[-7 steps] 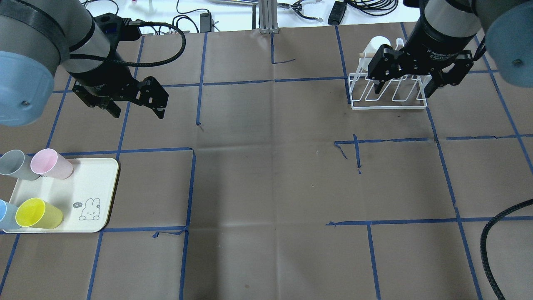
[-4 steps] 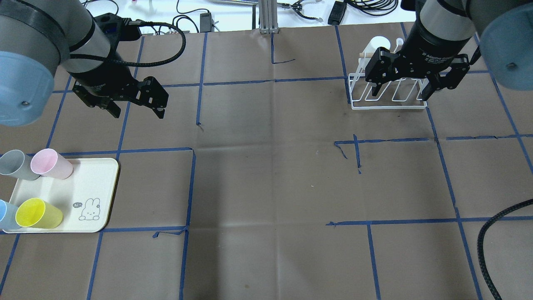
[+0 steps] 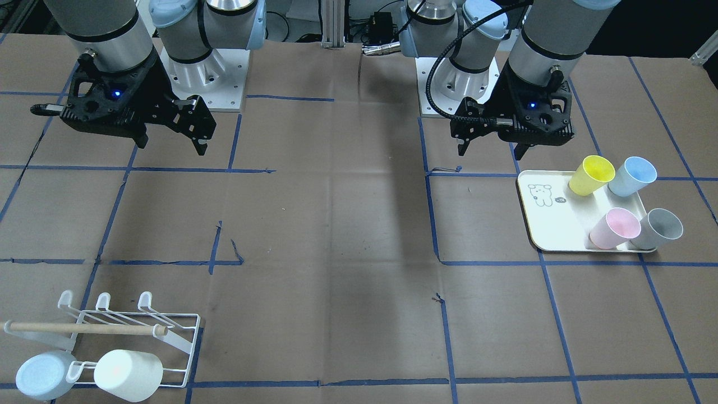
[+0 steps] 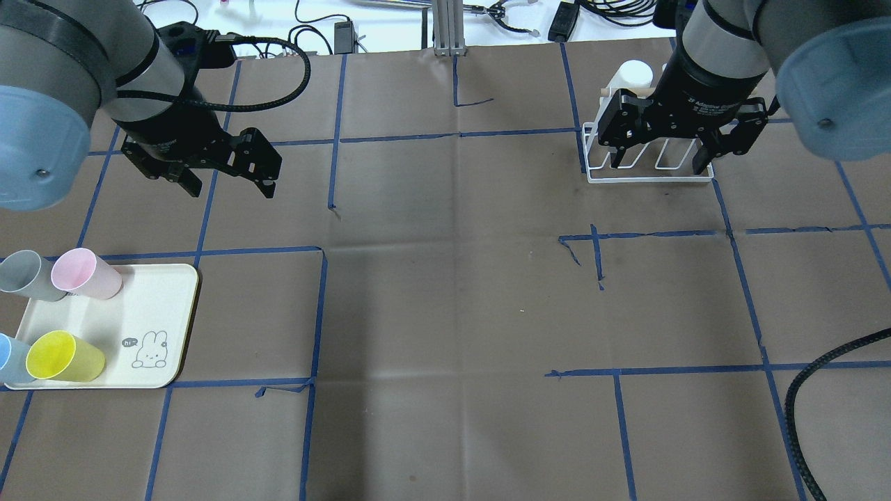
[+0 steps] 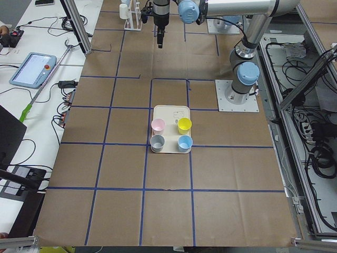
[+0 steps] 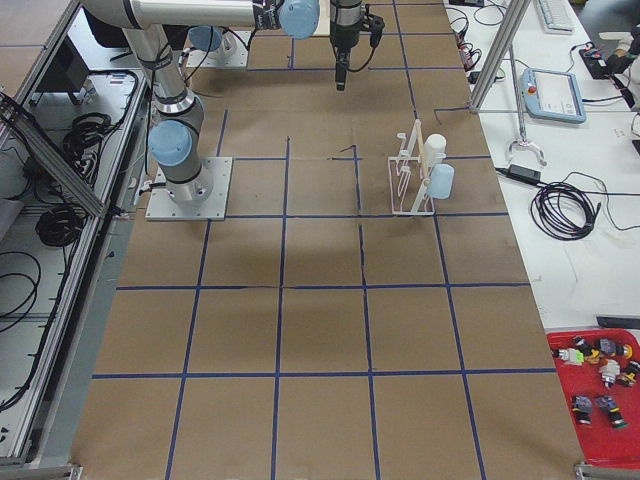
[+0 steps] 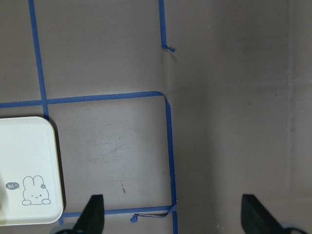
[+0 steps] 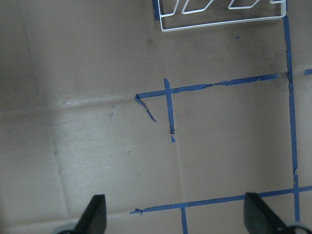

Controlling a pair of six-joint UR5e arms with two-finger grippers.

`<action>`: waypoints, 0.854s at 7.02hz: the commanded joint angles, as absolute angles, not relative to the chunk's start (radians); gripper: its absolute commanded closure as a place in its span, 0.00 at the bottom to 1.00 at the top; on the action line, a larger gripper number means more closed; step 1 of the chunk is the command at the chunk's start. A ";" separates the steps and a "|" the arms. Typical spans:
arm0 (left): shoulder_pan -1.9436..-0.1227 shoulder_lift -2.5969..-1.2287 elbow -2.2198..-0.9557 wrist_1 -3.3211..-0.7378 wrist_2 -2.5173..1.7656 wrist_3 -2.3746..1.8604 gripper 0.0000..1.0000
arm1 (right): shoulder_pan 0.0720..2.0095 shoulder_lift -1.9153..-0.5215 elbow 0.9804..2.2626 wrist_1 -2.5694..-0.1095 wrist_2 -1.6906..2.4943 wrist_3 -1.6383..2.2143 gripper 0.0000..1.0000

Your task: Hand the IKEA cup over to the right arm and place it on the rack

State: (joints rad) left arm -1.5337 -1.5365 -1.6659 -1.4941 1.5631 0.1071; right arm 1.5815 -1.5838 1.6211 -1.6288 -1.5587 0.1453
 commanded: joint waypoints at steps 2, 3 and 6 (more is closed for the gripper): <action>-1.534 -1.537 -1.667 -1.494 1.563 0.107 0.01 | 1.582 -1.578 1.621 -1.628 -1.560 0.138 0.00; -1.534 -1.536 -1.667 -1.494 1.563 0.107 0.01 | 1.582 -1.580 1.621 -1.628 -1.560 0.137 0.00; -1.532 -1.537 -1.667 -1.494 1.563 0.107 0.01 | 1.582 -1.578 1.623 -1.629 -1.560 0.135 0.00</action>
State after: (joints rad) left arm -1.5337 -1.5364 -1.6674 -1.4941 1.5631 0.1073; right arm 1.5816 -1.5786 1.6217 -1.6285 -1.5600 0.1357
